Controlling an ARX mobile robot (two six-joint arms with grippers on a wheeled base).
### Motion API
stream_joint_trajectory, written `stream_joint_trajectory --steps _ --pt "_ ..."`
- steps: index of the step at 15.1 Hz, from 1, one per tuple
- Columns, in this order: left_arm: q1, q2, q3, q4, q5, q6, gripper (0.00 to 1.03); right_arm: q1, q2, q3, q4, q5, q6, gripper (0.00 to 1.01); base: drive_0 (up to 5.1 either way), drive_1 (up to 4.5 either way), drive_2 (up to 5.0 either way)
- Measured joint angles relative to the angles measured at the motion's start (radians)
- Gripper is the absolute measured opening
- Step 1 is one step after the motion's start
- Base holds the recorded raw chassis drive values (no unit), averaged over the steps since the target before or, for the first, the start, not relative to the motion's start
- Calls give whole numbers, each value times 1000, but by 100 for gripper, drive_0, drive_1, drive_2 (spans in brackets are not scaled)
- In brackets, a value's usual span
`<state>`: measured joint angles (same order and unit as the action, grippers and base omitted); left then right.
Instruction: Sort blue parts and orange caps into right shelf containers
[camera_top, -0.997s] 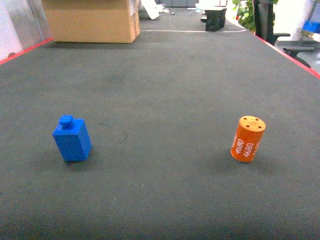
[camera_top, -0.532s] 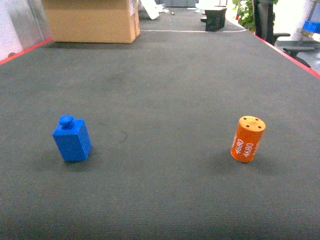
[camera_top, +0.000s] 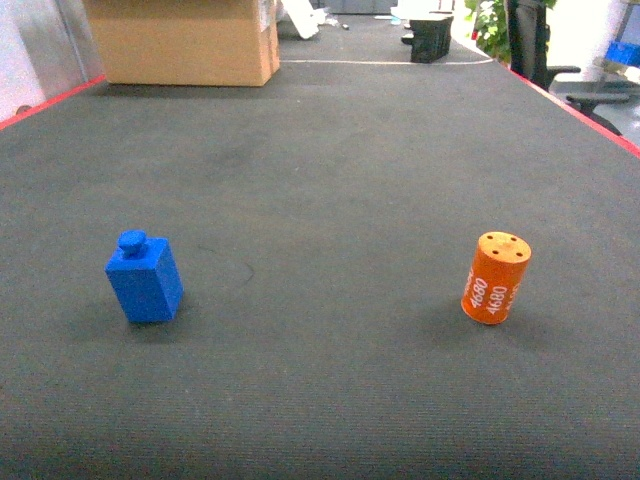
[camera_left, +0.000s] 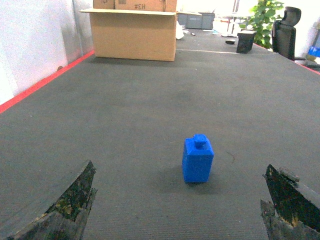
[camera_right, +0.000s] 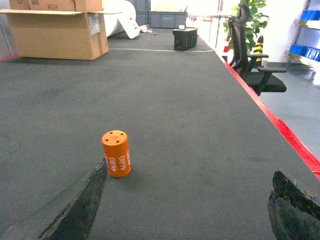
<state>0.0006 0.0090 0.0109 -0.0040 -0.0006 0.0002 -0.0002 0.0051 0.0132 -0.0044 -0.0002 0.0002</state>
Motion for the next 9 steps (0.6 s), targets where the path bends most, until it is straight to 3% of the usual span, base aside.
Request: stream_joint_trajectory --steps 9 --pt "0 0 0 0 0 0 98 0 0 0 0 0 0 98 0 0 0"
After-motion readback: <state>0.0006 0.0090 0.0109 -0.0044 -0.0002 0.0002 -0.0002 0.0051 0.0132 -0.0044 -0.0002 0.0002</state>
